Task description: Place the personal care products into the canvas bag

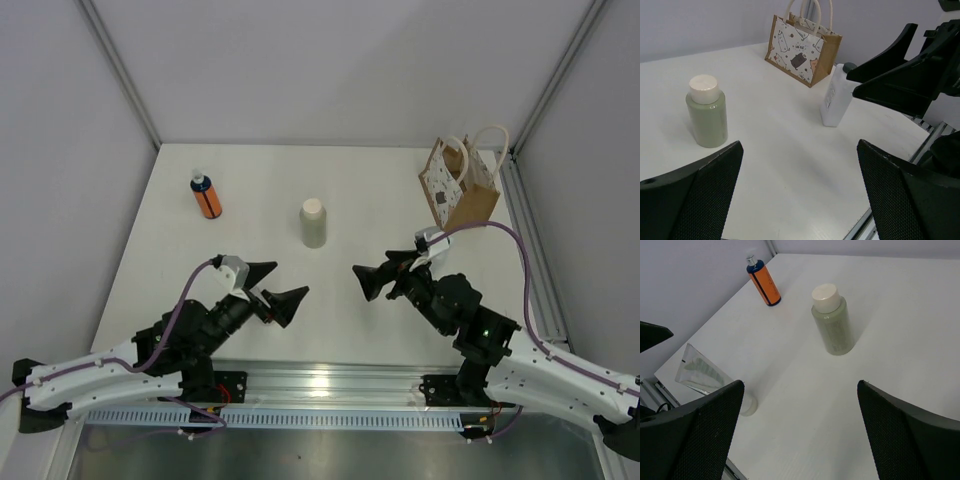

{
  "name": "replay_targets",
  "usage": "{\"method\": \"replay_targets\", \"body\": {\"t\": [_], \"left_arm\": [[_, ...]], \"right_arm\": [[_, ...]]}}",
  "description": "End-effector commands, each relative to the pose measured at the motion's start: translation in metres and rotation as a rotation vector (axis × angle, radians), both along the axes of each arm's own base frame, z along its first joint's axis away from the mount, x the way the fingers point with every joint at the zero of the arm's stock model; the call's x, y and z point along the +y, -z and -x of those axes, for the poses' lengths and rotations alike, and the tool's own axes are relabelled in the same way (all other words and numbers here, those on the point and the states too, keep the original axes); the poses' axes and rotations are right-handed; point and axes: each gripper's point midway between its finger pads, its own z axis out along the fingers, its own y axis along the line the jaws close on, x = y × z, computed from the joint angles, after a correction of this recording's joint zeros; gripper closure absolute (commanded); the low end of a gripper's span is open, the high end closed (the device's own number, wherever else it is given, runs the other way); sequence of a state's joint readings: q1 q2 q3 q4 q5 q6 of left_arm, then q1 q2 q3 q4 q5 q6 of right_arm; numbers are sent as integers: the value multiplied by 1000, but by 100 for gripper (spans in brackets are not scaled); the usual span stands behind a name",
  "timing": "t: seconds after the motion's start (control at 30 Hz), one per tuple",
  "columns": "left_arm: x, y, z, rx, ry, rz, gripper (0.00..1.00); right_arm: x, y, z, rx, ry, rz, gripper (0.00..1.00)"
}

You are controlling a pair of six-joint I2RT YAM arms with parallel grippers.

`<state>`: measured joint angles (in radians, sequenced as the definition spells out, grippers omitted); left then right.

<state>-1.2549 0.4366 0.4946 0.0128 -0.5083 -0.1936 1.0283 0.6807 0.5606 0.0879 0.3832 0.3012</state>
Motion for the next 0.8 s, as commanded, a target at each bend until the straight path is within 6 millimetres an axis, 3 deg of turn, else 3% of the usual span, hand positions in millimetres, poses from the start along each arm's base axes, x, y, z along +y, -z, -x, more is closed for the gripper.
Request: {"method": "replay_targets", "body": {"t": [0.0,0.13,0.17,0.33,0.37,0.4,0.43,0.53,0.77], "left_arm": [[1,-15,4,-16,18,64,1],[8,-13,-1,-22,-23,60,1],[11,-13,-3,-20,-43,62,1],[13,-12,-4,-28,-56,72,1],[13,-11,-4,-27,-56,67,1],[13,-11,-4,-25,-54,67,1],[13,-11,-4,-23,-55,65,1],[13,-11,-4,-23,-57,68,1],[8,-8,-3,-20,-41,58,1]], "right_arm": [[3,-13,-1,-26,-1,-25,0],[-12,-5,-14,-23,103,48,1],[-24,-4,-20,-21,171,80,1],[-58,-19,-40,29,406,197,0],[-72,-23,-45,55,499,203,1],[-85,-13,-45,91,545,291,1],[-96,-26,-50,88,639,301,1],[-126,-25,-49,119,803,348,1],[-151,9,-58,206,920,326,1]]}}
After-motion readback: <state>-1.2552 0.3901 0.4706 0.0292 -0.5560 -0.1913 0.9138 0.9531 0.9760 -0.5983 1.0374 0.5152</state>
